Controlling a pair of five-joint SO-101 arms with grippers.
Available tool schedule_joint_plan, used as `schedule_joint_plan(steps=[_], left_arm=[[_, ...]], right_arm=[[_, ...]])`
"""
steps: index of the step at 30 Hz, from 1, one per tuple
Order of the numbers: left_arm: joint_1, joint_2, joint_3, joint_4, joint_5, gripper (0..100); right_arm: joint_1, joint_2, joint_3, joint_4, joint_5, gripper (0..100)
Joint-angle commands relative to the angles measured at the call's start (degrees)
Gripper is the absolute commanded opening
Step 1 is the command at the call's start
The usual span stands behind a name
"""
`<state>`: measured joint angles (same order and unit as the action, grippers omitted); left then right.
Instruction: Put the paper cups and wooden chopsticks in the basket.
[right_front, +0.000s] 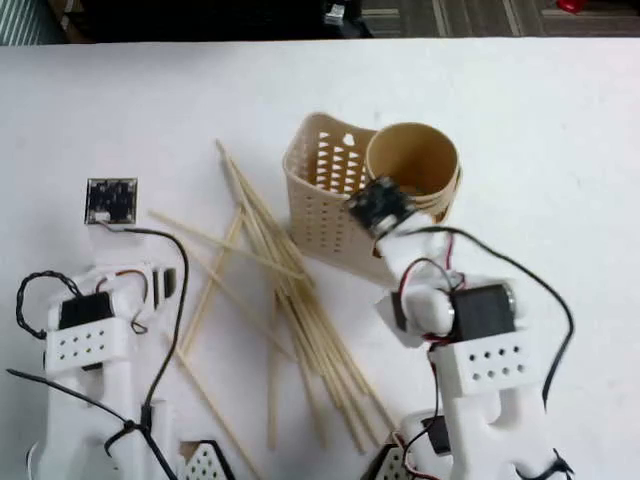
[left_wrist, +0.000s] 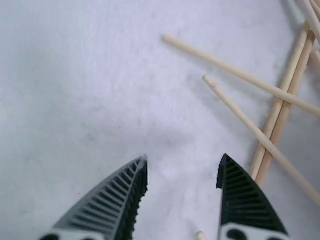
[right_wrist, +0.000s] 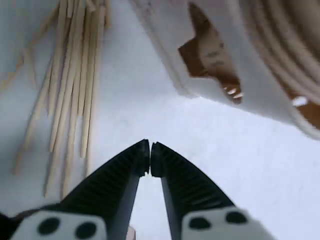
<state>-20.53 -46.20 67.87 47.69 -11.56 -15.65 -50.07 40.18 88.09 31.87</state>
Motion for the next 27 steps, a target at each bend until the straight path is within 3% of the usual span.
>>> schedule_joint_plan(steps=[1, 13, 22, 27], left_arm=[[-0.7, -1.4, -0.4, -1.1, 0.3, 23], [-0.7, -1.4, -0.4, -1.1, 0.1, 23], [-0.7, -1.4, -0.4, -1.1, 0.1, 23], [-0.7, -1.4, -0.4, -1.1, 0.1, 23]], right_arm=[[-3.0, 0.0, 2.5, -3.1, 7.3, 1.9], [-2.0, 0.1, 19.9, -22.9, 31.9, 1.9], [2.0, 0.7, 23.6, -32.4, 33.4, 2.4], [3.3, 9.5, 23.1, -38.9, 33.3, 2.4]])
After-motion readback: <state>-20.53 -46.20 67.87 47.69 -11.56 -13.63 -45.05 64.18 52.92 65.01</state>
